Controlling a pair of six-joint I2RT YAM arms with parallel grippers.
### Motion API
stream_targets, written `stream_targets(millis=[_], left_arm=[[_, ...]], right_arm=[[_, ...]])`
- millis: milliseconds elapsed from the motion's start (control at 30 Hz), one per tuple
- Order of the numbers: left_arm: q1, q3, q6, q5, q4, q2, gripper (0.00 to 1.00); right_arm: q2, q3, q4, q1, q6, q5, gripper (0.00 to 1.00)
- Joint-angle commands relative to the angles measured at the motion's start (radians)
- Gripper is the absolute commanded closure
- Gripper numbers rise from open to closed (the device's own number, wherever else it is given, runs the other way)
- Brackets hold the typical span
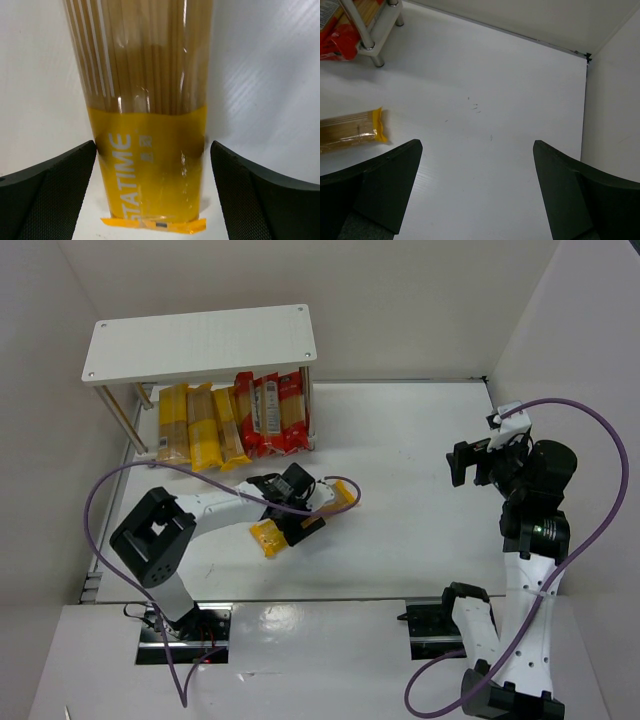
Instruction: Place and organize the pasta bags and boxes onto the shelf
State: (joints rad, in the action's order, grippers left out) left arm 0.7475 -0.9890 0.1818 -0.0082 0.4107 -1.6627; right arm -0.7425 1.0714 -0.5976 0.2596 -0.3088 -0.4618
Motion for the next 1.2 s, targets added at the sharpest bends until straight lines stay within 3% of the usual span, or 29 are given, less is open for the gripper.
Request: stream_targets(millis=[0, 300, 400, 467, 500, 533, 567, 733, 933, 1167], left_arm=[[-0.004, -0.034, 0.025, -0.007, -0.035, -0.042, 0.00], [-0.004, -0.054, 0.062, -0.016, -0.044, -0.112, 0.00], [-0.004, -0.054, 0.074, 0.005, -0.032, -0.138, 0.06], [-0.004, -0.063, 0.084, 0.030, -0.023, -0.147, 0.15], [-0.004, -0.063, 0.096, 0.052, -0.007, -0.161, 0.27], [-0.004, -0.063, 0.096, 0.063, 0.011, -0.172, 0.58], [-0.004, -0.074, 0.096, 0.063, 0.022, -0.172, 1.00], [-0.004, -0.082, 0.068, 0.062, 0.033, -0.056, 1.00], [-0.105, -0.135, -0.021, 0.122, 0.075, 0.063, 1.00], [-0.201, -0.097, -0.071, 0.151, 0.066, 0.223, 1.00]], right_arm=[[0.009, 0.009, -0.001, -0.008, -0.007, -0.003, 0.00], [0.009, 0.009, -0.001, -0.008, -0.016, -0.003, 0.00], [0.009, 0.009, -0.010, -0.008, -0.016, -0.003, 0.00], [0.009, 0.009, -0.010, -0.008, -0.016, -0.003, 0.00], [0.009, 0.018, -0.010, -0.008, -0.016, -0.003, 0.00], [0.009, 0.018, -0.010, -0.008, -0.016, -0.003, 0.00], [0.000, 0.018, -0.010, -0.008, -0.016, -0.003, 0.00], [0.009, 0.027, -0.019, -0.008, -0.016, -0.003, 0.00], [0.028, 0.027, -0.028, -0.008, -0.007, -0.003, 0.00], [0.048, 0.009, -0.028, -0.017, 0.002, -0.003, 0.00]])
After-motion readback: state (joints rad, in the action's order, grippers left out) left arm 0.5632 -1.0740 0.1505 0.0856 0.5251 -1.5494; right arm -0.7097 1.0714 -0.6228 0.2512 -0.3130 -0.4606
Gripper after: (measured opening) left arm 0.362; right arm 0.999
